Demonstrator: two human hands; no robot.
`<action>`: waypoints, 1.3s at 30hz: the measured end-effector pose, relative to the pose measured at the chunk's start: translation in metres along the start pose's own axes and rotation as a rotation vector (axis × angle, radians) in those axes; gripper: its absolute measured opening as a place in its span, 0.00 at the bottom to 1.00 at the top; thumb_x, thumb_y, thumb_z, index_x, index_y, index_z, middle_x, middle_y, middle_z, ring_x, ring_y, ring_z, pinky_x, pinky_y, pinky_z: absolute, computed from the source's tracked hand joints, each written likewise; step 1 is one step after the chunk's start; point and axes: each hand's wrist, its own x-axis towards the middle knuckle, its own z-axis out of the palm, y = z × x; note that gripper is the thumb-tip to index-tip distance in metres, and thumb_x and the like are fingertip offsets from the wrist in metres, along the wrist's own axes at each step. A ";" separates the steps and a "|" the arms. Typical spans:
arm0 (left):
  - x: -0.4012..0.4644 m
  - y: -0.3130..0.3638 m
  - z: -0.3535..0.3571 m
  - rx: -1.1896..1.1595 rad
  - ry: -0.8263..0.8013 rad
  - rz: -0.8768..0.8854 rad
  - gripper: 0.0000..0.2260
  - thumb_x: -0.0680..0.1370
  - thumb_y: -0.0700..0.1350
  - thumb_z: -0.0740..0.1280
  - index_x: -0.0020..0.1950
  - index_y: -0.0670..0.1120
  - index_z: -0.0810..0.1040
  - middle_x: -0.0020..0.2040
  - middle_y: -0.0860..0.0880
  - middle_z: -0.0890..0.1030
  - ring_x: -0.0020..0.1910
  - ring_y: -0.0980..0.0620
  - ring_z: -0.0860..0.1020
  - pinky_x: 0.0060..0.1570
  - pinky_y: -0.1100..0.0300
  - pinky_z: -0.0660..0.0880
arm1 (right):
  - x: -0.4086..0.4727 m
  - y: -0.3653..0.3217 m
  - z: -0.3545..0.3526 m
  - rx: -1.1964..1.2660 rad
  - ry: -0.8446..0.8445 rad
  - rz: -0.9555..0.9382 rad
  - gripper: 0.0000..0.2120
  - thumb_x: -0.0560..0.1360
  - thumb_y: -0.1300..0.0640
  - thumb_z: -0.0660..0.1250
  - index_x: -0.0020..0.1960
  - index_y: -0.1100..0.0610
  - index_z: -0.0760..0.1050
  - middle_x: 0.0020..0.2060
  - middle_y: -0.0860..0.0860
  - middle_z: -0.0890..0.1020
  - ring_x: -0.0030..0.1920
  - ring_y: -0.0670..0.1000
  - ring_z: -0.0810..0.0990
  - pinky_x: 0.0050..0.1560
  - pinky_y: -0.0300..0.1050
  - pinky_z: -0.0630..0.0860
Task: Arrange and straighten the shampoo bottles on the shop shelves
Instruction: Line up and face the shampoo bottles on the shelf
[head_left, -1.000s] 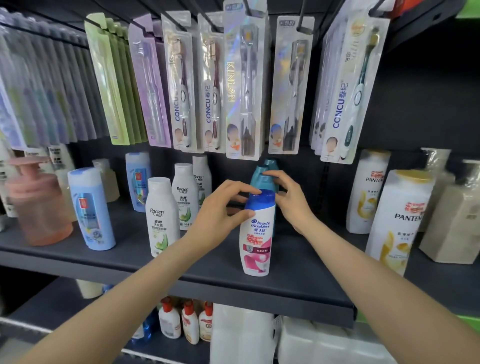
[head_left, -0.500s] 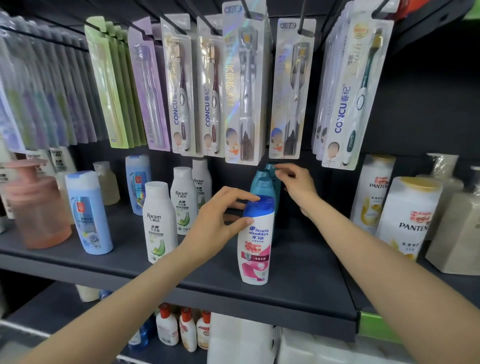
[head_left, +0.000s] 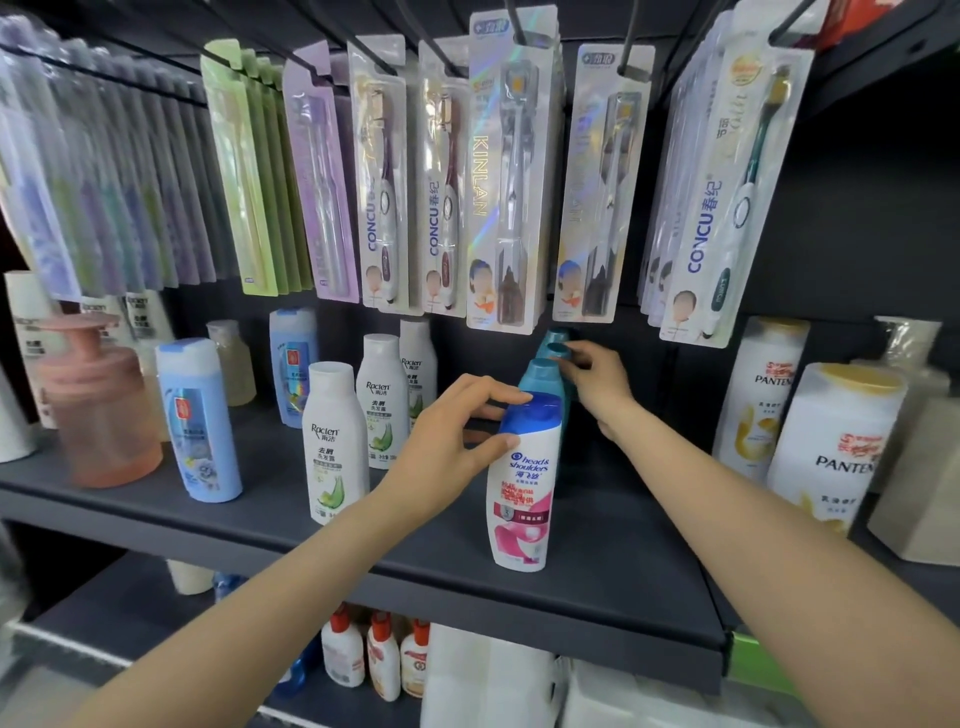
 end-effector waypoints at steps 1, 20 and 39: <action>0.000 0.000 0.000 0.000 0.002 0.001 0.17 0.75 0.35 0.68 0.53 0.57 0.74 0.57 0.55 0.74 0.53 0.64 0.75 0.48 0.71 0.73 | -0.005 0.000 -0.003 -0.015 0.024 -0.009 0.13 0.76 0.61 0.66 0.60 0.57 0.76 0.55 0.54 0.79 0.56 0.53 0.77 0.58 0.48 0.75; -0.007 0.006 0.005 0.050 0.042 0.014 0.16 0.75 0.35 0.67 0.55 0.54 0.73 0.58 0.51 0.75 0.51 0.67 0.75 0.45 0.77 0.71 | -0.121 -0.052 -0.081 0.053 0.082 0.050 0.08 0.75 0.58 0.68 0.54 0.58 0.77 0.46 0.52 0.81 0.48 0.52 0.80 0.44 0.49 0.79; -0.070 0.046 -0.035 -0.116 -0.277 -0.181 0.16 0.72 0.50 0.69 0.59 0.50 0.75 0.50 0.54 0.83 0.49 0.57 0.81 0.47 0.61 0.79 | -0.191 -0.092 -0.054 0.556 -0.136 0.071 0.07 0.77 0.58 0.64 0.52 0.58 0.78 0.47 0.55 0.83 0.53 0.56 0.82 0.52 0.58 0.80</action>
